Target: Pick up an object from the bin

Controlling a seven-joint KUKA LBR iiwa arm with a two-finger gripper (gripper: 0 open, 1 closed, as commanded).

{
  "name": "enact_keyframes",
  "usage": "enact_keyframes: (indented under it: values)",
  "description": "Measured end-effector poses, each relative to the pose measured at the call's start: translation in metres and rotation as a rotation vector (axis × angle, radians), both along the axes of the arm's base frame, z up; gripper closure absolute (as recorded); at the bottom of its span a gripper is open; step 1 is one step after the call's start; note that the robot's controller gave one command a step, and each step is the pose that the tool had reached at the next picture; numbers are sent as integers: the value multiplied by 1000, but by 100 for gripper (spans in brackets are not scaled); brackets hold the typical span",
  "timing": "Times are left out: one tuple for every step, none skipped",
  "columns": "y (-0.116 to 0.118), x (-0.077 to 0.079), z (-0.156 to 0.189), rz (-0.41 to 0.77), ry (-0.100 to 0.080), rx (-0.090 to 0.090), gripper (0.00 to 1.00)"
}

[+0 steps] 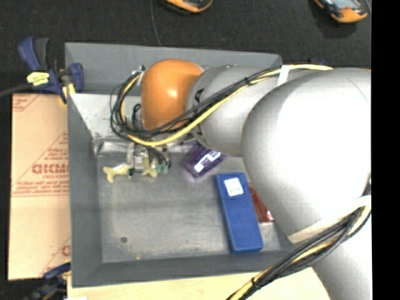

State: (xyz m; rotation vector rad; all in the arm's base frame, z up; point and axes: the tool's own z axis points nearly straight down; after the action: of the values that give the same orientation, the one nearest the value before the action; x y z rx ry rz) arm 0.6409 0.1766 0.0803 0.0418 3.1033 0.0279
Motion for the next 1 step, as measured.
enact_keyframes:
  values:
    - [0,0,0,-1,0,0,100]
